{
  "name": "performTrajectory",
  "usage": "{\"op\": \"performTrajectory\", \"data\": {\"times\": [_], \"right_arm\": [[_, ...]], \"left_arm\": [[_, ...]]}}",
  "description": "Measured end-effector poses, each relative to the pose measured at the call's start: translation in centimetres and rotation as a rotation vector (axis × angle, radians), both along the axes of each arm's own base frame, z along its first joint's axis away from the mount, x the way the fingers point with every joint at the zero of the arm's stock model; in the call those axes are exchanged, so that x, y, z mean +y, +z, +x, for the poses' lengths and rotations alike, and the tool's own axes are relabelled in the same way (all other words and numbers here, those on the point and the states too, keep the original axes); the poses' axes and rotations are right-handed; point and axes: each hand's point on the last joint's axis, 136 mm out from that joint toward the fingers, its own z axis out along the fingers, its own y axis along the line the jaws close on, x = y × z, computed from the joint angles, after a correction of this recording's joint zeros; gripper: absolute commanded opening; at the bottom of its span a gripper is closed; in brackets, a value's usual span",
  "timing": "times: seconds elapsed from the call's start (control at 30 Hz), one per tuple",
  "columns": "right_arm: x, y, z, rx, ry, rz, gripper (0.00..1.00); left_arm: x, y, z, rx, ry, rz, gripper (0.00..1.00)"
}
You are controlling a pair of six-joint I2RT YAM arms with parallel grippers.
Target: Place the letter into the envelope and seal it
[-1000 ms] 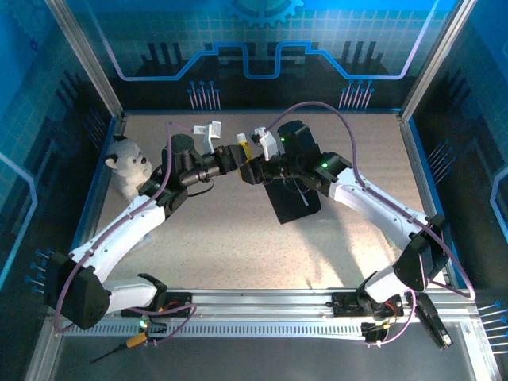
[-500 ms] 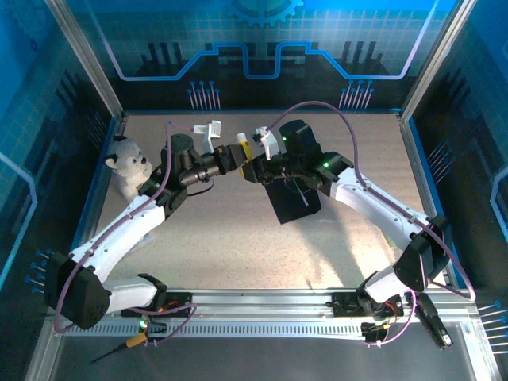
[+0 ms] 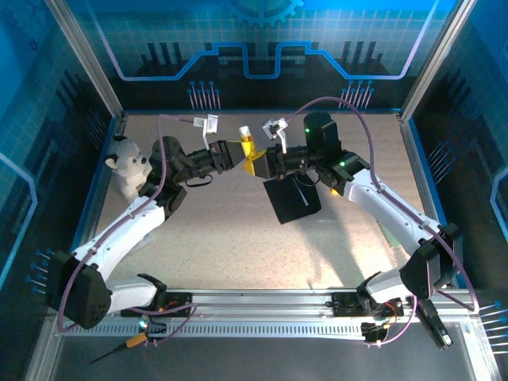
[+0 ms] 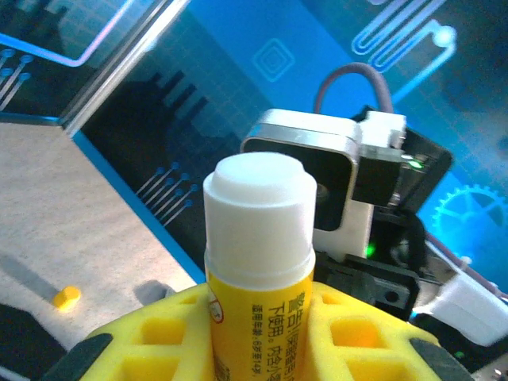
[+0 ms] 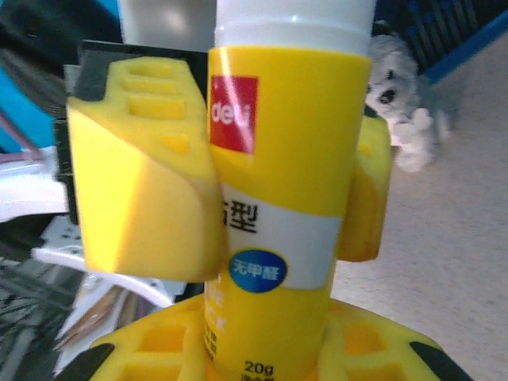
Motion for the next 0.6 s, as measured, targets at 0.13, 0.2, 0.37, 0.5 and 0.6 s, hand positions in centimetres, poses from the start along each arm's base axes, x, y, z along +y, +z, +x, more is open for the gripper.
{"op": "performTrajectory", "data": {"times": [0.13,0.2,0.37,0.5,0.6], "right_arm": [[-0.1,0.9,-0.8,0.015,0.066,0.049,0.15],[-0.1,1.2,-1.3,0.02,0.095,0.067,0.15],[-0.2,1.6,-1.6,0.032,0.126,0.092,0.15],[-0.3,1.1,-1.5,0.031,0.114,0.071,0.24],[-0.5,0.5,-1.1,0.03,0.074,0.022,0.44]], "left_arm": [[-0.2,0.8,-0.8,-0.034,-0.049,-0.017,0.0],[-0.3,1.1,-1.2,-0.048,-0.07,-0.024,0.0],[-0.3,1.4,-1.5,-0.066,-0.09,-0.028,0.0],[-0.3,1.1,-1.3,-0.051,-0.087,-0.022,0.0],[-0.2,0.2,-0.8,-0.021,-0.067,0.001,0.0]]}}
